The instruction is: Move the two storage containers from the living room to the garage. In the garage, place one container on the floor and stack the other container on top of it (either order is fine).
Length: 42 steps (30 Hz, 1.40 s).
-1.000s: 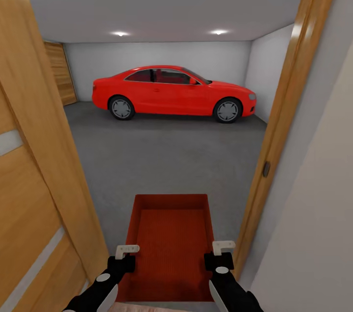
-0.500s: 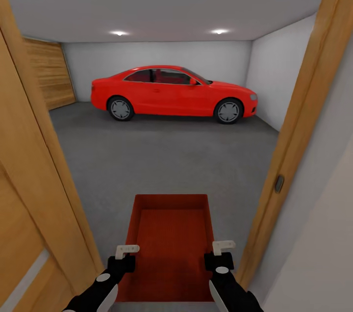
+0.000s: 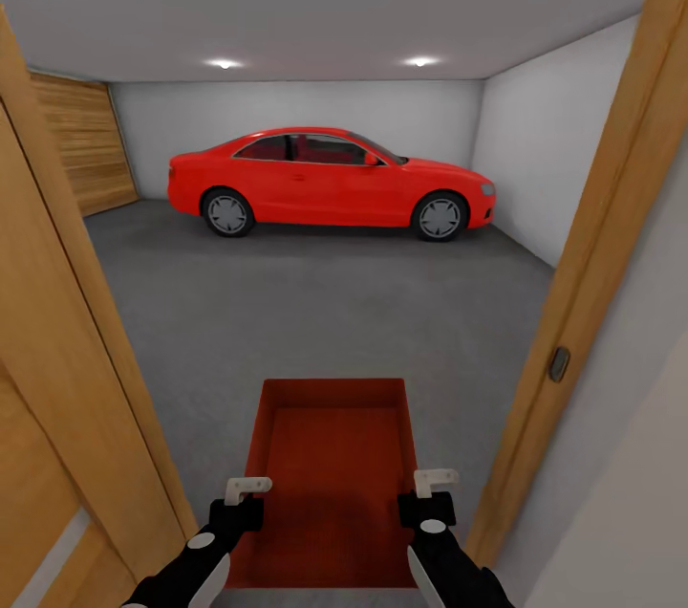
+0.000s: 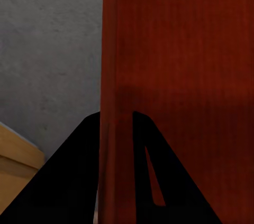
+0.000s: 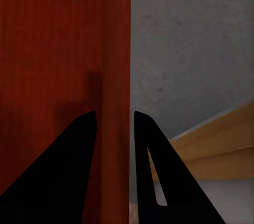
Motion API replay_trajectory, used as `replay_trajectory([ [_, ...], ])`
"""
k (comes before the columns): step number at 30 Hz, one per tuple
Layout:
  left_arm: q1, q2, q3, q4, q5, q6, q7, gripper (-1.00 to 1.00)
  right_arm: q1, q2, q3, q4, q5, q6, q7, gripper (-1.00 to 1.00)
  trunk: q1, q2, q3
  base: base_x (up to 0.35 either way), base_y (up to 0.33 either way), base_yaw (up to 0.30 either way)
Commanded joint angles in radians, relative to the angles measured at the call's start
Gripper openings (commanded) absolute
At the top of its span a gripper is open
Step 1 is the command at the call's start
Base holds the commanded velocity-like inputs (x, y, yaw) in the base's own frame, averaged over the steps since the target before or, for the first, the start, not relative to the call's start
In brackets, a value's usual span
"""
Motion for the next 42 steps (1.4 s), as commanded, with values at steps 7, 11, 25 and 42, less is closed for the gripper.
replay_trajectory([
  [7, -0.002, 0.002, -0.003, 0.004, 0.011, 0.003, 0.016, -1.00, -0.001, -0.016, 0.015, -0.004, 0.039, 0.009, -0.016, -1.00, 0.000, -0.001, -0.001, 0.030, 0.032, -0.002],
  [11, -0.002, 0.002, -0.003, 0.004, 0.008, 0.002, 0.017, -1.00, -0.001, -0.016, 0.015, -0.004, 0.040, 0.009, -0.016, -1.00, 0.000, -0.001, -0.001, 0.206, 0.005, 0.000],
  [25, -0.002, 0.002, -0.003, 0.004, 0.007, 0.002, 0.018, -1.00, -0.001, -0.016, 0.015, -0.004, 0.039, 0.009, -0.016, -1.00, 0.000, -0.001, -0.001, 0.070, 0.001, 0.000],
  [42, -0.002, 0.002, -0.003, 0.004, 0.007, 0.001, 0.018, -1.00, -0.001, -0.016, 0.015, -0.003, 0.039, 0.009, -0.016, -1.00, 0.000, -0.001, -0.001, 0.083, 0.003, -0.015],
])
